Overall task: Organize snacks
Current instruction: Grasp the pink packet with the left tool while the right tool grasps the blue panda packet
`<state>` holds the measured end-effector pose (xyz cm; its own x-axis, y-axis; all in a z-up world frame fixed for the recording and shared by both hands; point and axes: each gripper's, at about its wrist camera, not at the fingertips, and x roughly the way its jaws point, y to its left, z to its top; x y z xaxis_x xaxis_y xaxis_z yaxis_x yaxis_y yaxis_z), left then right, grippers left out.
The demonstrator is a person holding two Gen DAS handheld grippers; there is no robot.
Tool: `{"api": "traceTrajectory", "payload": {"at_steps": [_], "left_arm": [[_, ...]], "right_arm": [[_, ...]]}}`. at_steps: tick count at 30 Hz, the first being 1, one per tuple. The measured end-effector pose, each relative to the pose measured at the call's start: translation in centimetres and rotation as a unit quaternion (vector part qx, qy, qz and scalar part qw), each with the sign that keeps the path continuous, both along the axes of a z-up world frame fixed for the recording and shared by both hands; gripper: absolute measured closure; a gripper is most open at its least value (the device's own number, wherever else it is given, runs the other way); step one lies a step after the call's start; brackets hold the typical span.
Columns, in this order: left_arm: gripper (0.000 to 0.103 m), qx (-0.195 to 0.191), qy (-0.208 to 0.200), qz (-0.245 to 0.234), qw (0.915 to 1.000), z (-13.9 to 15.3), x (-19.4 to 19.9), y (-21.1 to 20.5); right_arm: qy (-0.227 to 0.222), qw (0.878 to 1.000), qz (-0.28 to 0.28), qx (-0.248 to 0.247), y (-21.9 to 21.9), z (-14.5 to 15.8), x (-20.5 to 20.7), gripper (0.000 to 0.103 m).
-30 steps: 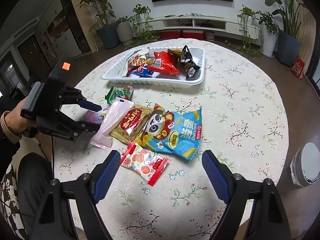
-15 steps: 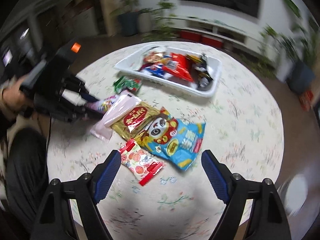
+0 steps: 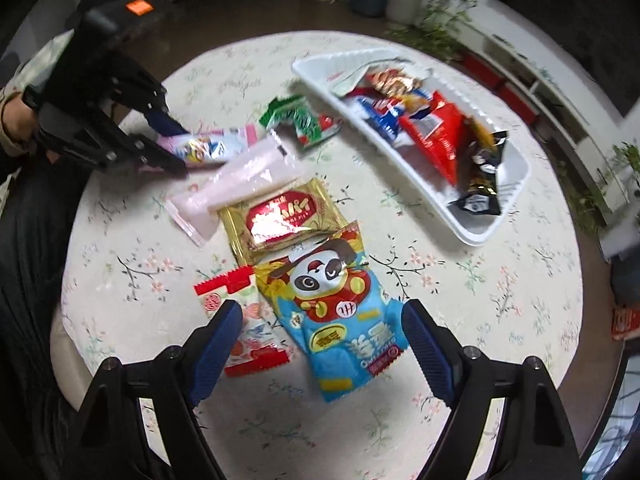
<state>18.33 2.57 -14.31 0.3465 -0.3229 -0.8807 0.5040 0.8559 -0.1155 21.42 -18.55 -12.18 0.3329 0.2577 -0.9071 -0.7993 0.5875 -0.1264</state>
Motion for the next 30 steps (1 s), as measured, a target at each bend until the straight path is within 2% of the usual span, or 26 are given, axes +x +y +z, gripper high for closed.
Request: {"api": "traceTrajectory", "payload": {"at_steps": [9, 15, 19, 21, 23, 27, 30], "left_arm": [[0.078, 0.003, 0.008, -0.001, 1.0, 0.0, 0.3, -0.1], [0.078, 0.012, 0.02, 0.002, 0.9997, -0.2, 1.0, -0.6], [0.076, 0.01, 0.028, 0.013, 0.9995, -0.5, 1.6, -0.7], [0.076, 0.012, 0.028, 0.016, 0.9994, -0.5, 1.7, -0.8], [0.076, 0.021, 0.025, 0.015, 0.9994, -0.6, 1.6, -1.2], [0.077, 0.035, 0.018, 0.011, 0.9991, -0.7, 1.5, -1.8], [0.076, 0.042, 0.026, 0.008, 0.9988, -0.8, 1.8, -2.2]], "right_arm": [[0.018, 0.997, 0.04, -0.056, 1.8, -1.7, 2.1, 0.019], [0.043, 0.993, 0.055, -0.093, 2.9, -3.8, 3.0, 0.025], [0.062, 0.995, 0.043, -0.07, 2.5, -3.9, 3.4, 0.029], [0.072, 0.995, 0.036, -0.058, 2.2, -3.9, 3.5, 0.035], [0.073, 0.996, 0.03, -0.051, 2.0, -3.8, 3.3, 0.039], [0.068, 0.997, 0.01, -0.027, 0.3, -3.3, 2.3, 0.053], [0.066, 0.998, -0.004, -0.01, -0.9, -3.0, 1.8, 0.054]]}}
